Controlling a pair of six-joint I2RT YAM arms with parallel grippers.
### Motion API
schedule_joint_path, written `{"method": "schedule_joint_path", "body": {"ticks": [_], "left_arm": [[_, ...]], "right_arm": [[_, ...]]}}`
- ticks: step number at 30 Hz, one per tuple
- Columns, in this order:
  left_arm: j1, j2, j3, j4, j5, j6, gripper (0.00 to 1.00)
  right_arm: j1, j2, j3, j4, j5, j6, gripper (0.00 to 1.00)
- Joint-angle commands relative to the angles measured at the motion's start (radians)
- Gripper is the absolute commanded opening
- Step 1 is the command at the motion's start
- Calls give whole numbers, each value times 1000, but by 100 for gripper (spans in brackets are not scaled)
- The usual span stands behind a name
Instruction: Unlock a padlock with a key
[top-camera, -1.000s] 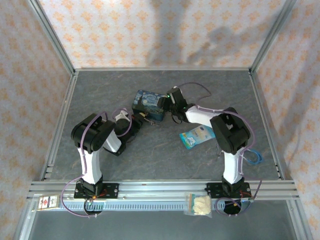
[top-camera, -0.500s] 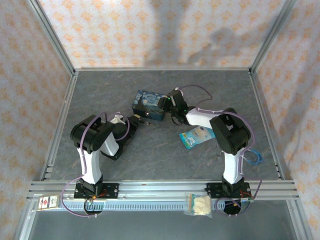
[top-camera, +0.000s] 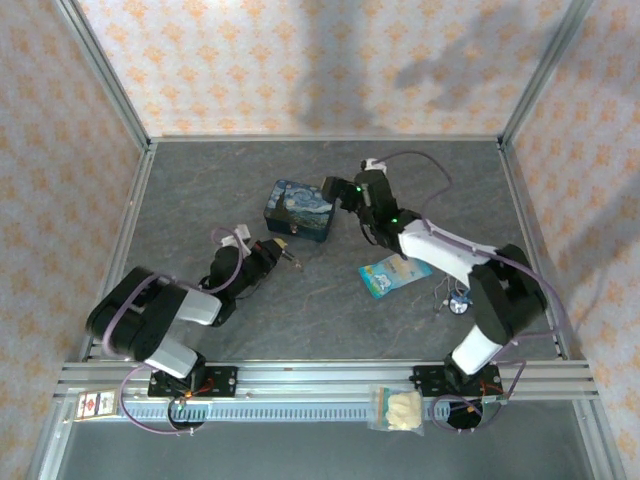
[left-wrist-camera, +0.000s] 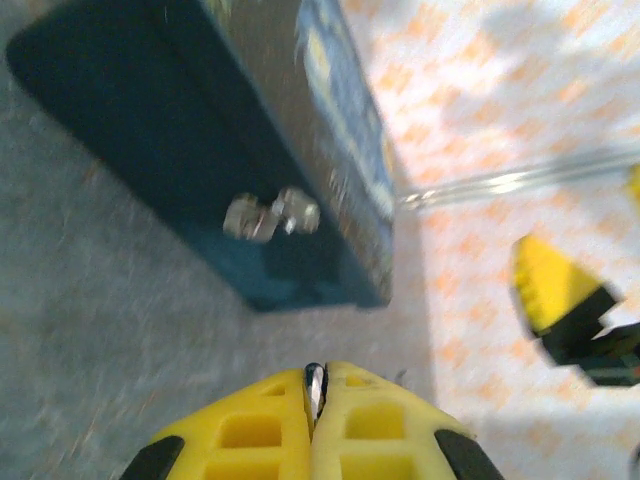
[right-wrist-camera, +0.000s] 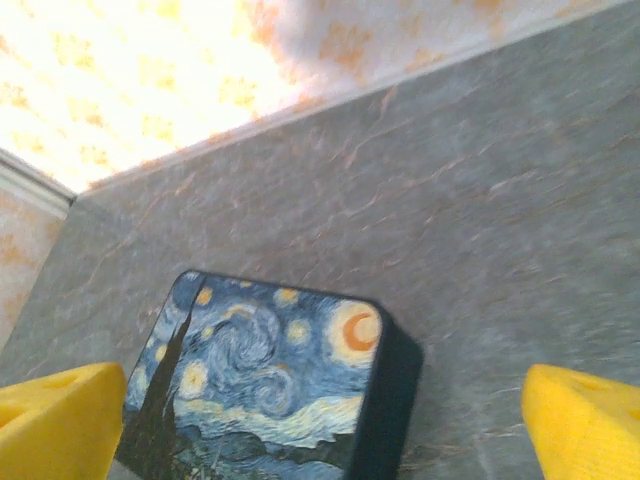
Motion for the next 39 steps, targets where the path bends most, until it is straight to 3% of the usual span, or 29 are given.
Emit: {"method": "schedule_joint_path", "body": {"ticks": [1, 3, 7, 16, 20, 22, 27, 31, 35, 39], "left_arm": [[-45, -144, 40, -410, -21, 183, 0], [-54, -214, 49, -535, -36, 227, 0], [-65, -254, 37, -623, -41, 252, 0], [-100, -103, 13, -513, -52, 233, 1], [-101, -50, 51, -513, -48, 241, 35], [-100, -45, 66, -511, -57, 242, 45], [-97, -97, 113, -549, -131, 263, 59], [-58, -190, 157, -620, -252, 331, 71], [51, -282, 188, -662, -384, 411, 82], [164, -356, 193, -602, -516, 494, 94]], "right_arm": [[-9, -78, -76, -26, 148, -47, 100], [-11, -116, -112, -18, 195, -49, 100], [-14, -141, -148, 10, 215, -28, 100], [-16, -104, -131, 18, 184, -10, 100], [-16, -96, -134, 21, 194, -16, 100], [-19, -95, -147, 36, 198, -26, 100], [-53, -109, -186, 48, 216, -86, 100], [-120, -148, -248, 50, 252, -152, 100], [-219, -195, -339, 85, 295, -228, 100], [-331, -241, -433, 156, 289, -296, 100]]}}
